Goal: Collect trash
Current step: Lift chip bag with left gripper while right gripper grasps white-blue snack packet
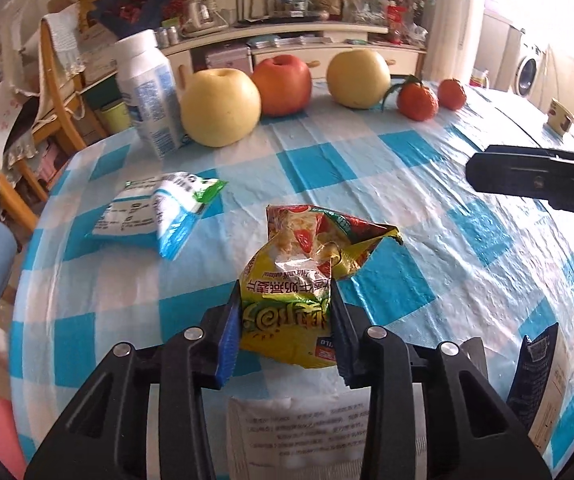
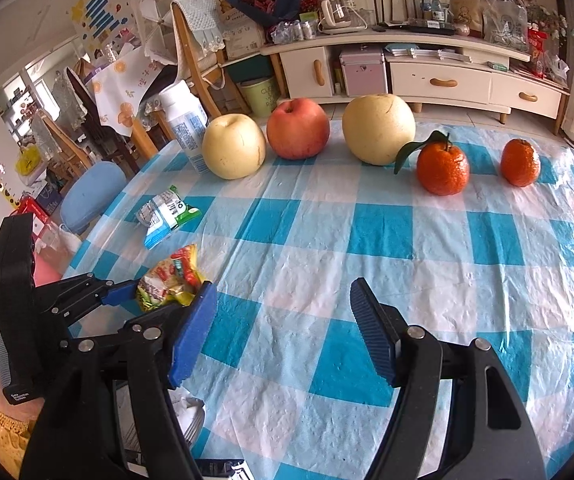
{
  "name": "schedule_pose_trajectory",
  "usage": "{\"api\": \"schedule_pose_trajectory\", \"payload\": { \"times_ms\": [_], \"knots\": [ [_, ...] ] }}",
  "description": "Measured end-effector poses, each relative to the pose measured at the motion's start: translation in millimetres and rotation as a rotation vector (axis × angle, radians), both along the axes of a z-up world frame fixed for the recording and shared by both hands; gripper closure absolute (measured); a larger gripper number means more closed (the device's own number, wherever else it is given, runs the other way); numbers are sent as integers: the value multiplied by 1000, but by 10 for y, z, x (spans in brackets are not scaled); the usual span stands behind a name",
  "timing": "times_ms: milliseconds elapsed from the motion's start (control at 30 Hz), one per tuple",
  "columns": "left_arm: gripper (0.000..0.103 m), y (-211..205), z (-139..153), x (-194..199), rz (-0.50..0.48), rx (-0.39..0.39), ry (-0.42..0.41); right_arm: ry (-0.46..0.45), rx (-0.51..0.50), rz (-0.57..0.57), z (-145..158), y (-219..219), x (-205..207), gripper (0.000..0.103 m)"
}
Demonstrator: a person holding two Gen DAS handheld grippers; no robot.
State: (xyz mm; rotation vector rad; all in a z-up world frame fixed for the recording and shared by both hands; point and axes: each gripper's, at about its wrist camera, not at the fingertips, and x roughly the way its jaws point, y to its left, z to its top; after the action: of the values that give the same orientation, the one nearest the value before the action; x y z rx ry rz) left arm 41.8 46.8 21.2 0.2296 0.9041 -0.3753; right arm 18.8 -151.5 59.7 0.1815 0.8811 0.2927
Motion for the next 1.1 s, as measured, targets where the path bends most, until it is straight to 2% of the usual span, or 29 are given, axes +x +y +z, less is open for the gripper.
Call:
{"api": "schedule_pose_trajectory", "payload": {
  "times_ms": [300,467,600,733,800,967,1067,1100],
  "knots": [
    [64,312,307,-255,87,-104,-39,23,72,-22,-25,-78,-198,33],
    [64,565,431,-410,150,-150,-60,28,92,7,-26,22,-291,33],
    [64,819,488,-471,198,-155,-76,6,41,71,12,232,-353,32],
    [64,1085,509,-484,247,-176,-86,-29,-74,121,50,501,-395,30],
    [64,1213,515,-475,269,-187,-91,-41,-87,141,66,596,-366,27],
    [64,1498,534,-421,313,-213,-102,-35,-90,176,56,834,-93,26],
    [64,1661,526,-376,345,-228,-104,-41,-139,223,53,1120,121,26],
    [64,1721,524,-363,360,-230,-104,-52,-162,246,60,1250,206,23]
  ]
}}
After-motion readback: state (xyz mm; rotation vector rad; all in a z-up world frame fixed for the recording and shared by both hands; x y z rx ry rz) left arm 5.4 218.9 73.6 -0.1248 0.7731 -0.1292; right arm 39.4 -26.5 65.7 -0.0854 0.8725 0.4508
